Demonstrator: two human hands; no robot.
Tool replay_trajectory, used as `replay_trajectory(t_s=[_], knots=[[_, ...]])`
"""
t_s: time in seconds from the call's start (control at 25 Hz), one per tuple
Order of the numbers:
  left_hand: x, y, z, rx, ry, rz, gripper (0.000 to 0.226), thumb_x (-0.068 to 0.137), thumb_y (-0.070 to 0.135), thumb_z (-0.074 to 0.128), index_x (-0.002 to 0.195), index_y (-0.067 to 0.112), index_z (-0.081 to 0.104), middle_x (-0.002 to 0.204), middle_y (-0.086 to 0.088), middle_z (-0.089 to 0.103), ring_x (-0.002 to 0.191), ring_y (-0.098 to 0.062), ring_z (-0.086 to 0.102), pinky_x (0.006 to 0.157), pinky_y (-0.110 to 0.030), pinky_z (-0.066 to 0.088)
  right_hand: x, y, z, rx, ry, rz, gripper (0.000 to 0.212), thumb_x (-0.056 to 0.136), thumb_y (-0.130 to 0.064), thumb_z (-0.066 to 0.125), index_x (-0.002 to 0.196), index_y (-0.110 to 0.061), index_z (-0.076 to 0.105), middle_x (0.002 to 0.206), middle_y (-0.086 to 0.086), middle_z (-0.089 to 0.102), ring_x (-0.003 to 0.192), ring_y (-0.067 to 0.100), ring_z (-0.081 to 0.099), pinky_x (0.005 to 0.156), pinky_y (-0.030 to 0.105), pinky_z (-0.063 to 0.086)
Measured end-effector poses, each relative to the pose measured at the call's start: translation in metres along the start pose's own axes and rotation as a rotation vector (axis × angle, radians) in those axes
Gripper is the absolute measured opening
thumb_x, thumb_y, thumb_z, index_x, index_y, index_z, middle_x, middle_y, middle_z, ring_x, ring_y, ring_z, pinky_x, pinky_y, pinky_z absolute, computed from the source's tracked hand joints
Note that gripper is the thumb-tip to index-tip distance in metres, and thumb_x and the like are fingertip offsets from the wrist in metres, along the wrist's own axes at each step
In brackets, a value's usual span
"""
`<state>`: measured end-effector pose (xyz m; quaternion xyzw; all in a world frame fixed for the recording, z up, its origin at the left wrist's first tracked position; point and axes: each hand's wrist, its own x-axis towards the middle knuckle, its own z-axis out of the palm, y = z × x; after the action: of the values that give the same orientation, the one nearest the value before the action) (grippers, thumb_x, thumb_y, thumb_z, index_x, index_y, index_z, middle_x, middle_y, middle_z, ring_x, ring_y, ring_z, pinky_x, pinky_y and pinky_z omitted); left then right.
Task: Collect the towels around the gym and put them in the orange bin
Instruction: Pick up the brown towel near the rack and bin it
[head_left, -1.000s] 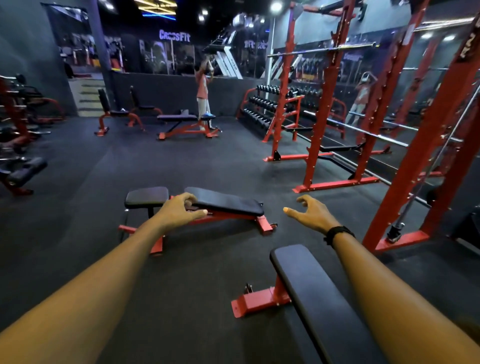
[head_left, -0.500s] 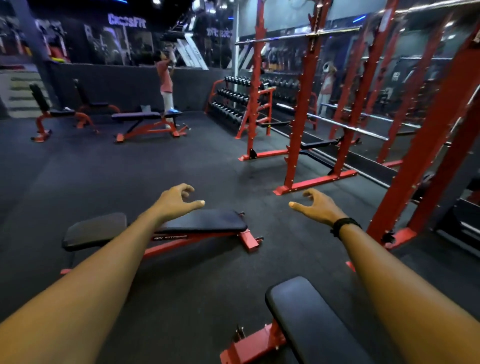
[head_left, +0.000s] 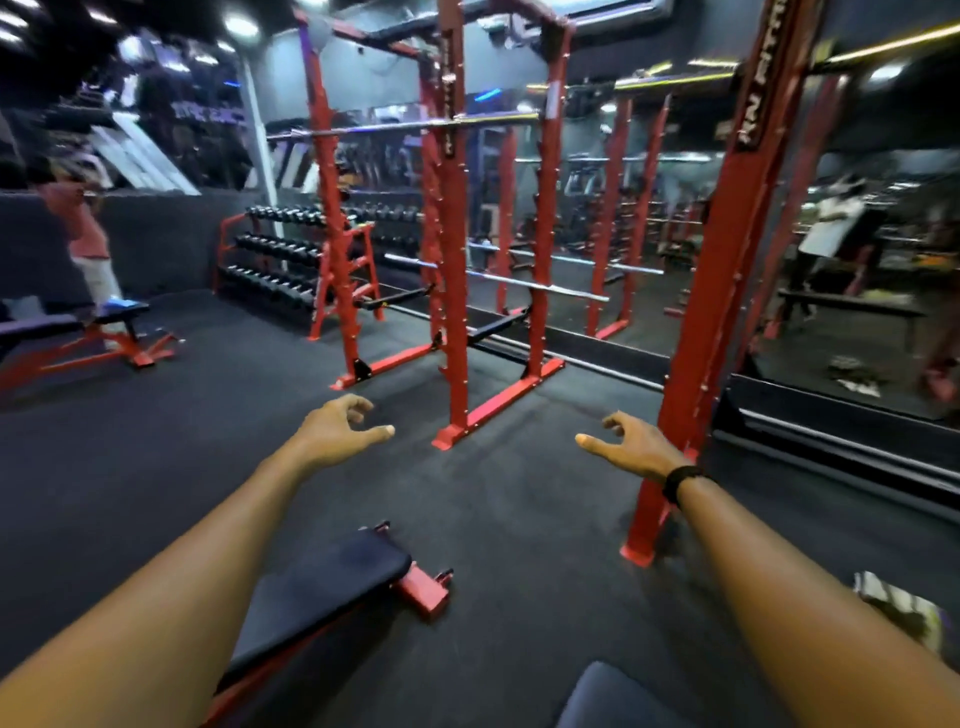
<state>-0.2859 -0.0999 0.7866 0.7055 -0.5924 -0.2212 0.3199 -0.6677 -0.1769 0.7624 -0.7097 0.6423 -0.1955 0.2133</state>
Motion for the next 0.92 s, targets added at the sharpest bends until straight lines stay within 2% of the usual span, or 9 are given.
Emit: replay_trajectory(t_s=[0.24, 0.44, 0.72, 0.92], knots=[[0.123, 0.007, 0.04, 0.018, -0.128, 0.12, 0.06, 0.076, 0.045, 0.075, 0.126, 0.019, 0.056, 0.126, -0.004, 0.059, 0.113, -0.019, 0.057, 0.1, -0.033, 0.045, 0.058, 0.014, 0.007, 0.044, 0.046, 0.161, 0.079, 0.074, -0.07, 0.06, 0.131, -0.016, 0.049, 0.136, 0.007, 0.051, 0.121, 0.025, 0.051, 0.101, 0.042, 0.043], [0.233, 0.028, 0.088, 0.09, -0.222, 0.227, 0.062, 0.075, 0.049, 0.074, 0.126, 0.02, 0.055, 0.124, -0.002, 0.06, 0.109, -0.018, 0.059, 0.097, -0.031, 0.046, 0.135, 0.039, 0.007, 0.093, 0.116, 0.238, 0.08, 0.075, -0.069, 0.06, 0.134, -0.017, 0.045, 0.14, 0.008, 0.047, 0.125, 0.025, 0.048, 0.102, 0.043, 0.043], [0.397, 0.11, 0.168, 0.056, -0.319, 0.363, 0.066, 0.075, 0.048, 0.074, 0.129, 0.014, 0.054, 0.125, -0.004, 0.06, 0.112, -0.019, 0.058, 0.1, -0.031, 0.043, 0.239, 0.103, -0.045, 0.078, 0.222, 0.414, 0.083, 0.074, -0.069, 0.062, 0.135, -0.016, 0.045, 0.141, 0.006, 0.047, 0.126, 0.023, 0.048, 0.103, 0.044, 0.042], [0.478, 0.168, 0.251, 0.005, -0.427, 0.431, 0.062, 0.076, 0.045, 0.075, 0.126, 0.014, 0.057, 0.122, -0.005, 0.06, 0.111, -0.02, 0.058, 0.094, -0.029, 0.044, 0.275, 0.158, -0.086, 0.034, 0.278, 0.551, 0.083, 0.075, -0.069, 0.06, 0.138, -0.016, 0.043, 0.144, 0.006, 0.045, 0.129, 0.025, 0.046, 0.105, 0.043, 0.04]])
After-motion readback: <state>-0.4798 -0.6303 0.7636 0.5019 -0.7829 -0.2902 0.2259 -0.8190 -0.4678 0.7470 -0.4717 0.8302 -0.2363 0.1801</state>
